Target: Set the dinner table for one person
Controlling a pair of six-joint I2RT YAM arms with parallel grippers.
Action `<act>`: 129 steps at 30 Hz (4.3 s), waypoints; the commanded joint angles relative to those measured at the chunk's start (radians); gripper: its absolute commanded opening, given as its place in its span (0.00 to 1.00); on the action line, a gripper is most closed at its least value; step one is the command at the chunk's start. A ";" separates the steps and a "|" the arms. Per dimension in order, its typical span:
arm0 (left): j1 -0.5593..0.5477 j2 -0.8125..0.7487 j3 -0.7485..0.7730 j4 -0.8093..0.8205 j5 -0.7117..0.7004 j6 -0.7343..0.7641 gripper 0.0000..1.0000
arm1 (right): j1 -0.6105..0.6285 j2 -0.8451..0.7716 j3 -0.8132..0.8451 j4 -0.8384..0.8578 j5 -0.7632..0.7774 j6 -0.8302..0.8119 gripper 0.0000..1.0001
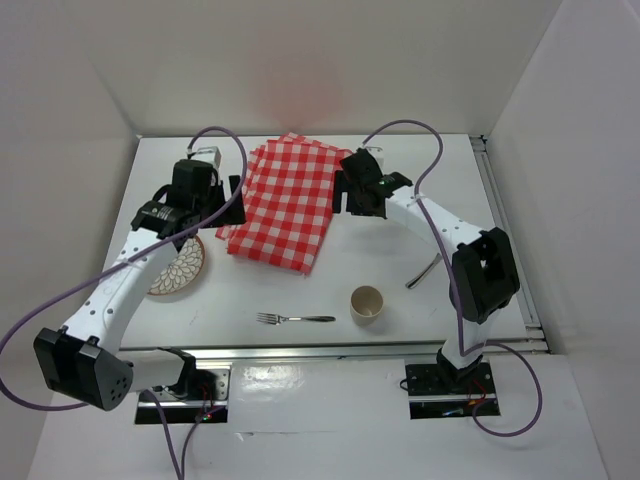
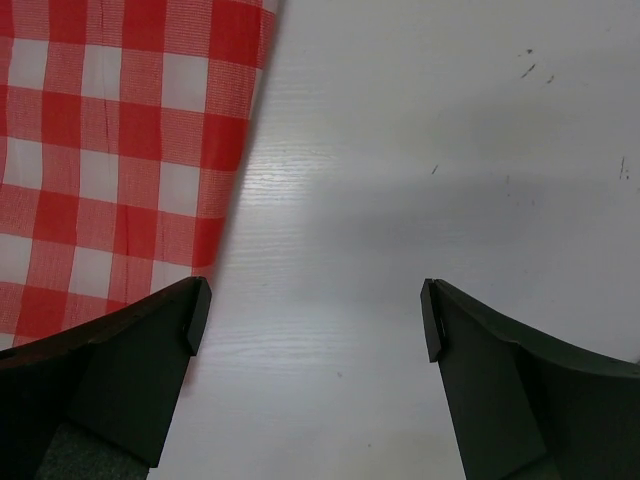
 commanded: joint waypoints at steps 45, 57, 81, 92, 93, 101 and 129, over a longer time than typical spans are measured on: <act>0.452 -0.167 0.005 -0.293 0.099 -0.385 1.00 | 0.521 0.645 0.557 0.352 0.035 -0.632 0.68; 0.452 -0.149 -0.026 -0.214 0.152 -0.385 0.97 | 0.476 0.456 0.468 0.407 0.039 -0.559 0.00; 0.152 0.182 0.025 -0.069 0.346 -0.276 0.91 | -0.232 -0.759 -0.776 0.258 -0.005 0.470 1.00; -0.041 0.449 0.025 -0.125 0.233 -0.318 1.00 | -0.275 -0.687 -0.562 0.283 -0.017 0.147 1.00; -0.042 0.460 0.010 -0.109 0.249 -0.328 1.00 | -0.300 -0.667 -0.531 0.231 -0.037 0.147 1.00; -0.084 0.570 -0.092 0.027 0.338 -0.392 1.00 | -0.585 -0.602 -0.673 0.232 -0.395 0.222 1.00; -0.063 0.600 0.017 0.032 0.384 -0.426 0.00 | -0.772 -0.193 -0.753 0.624 -0.775 0.184 0.72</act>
